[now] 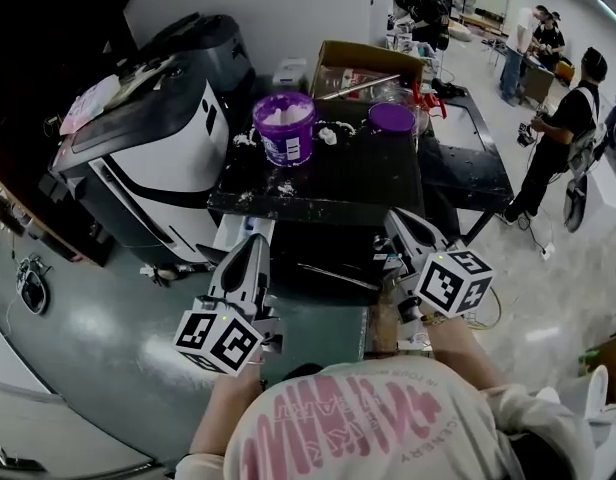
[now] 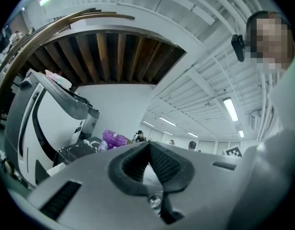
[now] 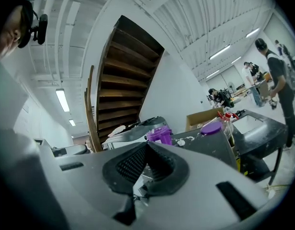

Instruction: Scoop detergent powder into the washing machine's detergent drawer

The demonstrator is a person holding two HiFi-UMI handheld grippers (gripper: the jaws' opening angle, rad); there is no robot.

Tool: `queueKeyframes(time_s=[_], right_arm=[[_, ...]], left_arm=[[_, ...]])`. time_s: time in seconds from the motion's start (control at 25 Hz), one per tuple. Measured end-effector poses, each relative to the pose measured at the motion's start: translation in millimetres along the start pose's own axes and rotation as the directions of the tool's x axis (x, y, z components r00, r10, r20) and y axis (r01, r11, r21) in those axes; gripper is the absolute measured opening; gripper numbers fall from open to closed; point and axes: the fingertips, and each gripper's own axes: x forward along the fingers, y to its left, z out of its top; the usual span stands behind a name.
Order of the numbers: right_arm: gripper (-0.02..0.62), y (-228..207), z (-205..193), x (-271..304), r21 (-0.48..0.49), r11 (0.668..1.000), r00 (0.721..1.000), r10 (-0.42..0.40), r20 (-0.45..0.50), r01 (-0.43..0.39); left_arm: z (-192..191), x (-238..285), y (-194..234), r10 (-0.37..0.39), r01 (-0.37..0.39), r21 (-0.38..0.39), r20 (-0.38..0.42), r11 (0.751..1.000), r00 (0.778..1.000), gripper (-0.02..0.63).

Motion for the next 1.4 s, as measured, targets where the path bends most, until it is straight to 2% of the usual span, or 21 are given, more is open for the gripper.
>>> queueKeyframes(time_s=[0.16,0.36,0.52,0.68,0.8,1.0,1.2,1.4], right_arm=[[0.000,-16,-26,10,0.049,0.999,0.999,-0.010,-0.032,0.011],[0.000,-24,-61,27,0.108,0.994,0.993,0.018,-0.118,-0.006],[0.000,-30,-68,49,0.129,0.991,0.988,0.050,-0.147,-0.030],[0.000,-38,-64,83,0.099,0.994,0.985,0.058,-0.161,-0.043],[0.018,-40,-57,111,0.114,0.992,0.981,0.079,-0.176,-0.059],[0.060,-37,-32,168,0.106,0.989,0.978,0.124,-0.166,-0.108],[0.066,-31,-6,219,0.077,0.984,0.973,0.171,-0.152,-0.161],[0.084,-33,13,261,0.068,0.979,0.966,0.203,-0.159,-0.195]], left_arm=[[-16,4,10,0.017,-0.016,0.008,-0.042,1.000,0.999,0.002],[-36,4,38,0.114,-0.117,-0.024,-0.087,0.993,0.990,0.002],[-42,20,47,0.101,-0.104,-0.028,-0.104,0.994,0.989,0.002],[-37,40,70,0.119,-0.122,-0.036,-0.088,0.992,0.989,0.002],[-26,59,84,0.115,-0.118,-0.034,-0.079,0.992,0.990,0.002],[-4,93,116,0.124,-0.126,-0.016,-0.062,0.992,0.990,0.002],[20,130,146,0.109,-0.108,0.011,-0.039,0.994,0.993,0.002],[22,156,182,0.100,-0.100,-0.003,-0.060,0.995,0.993,0.002]])
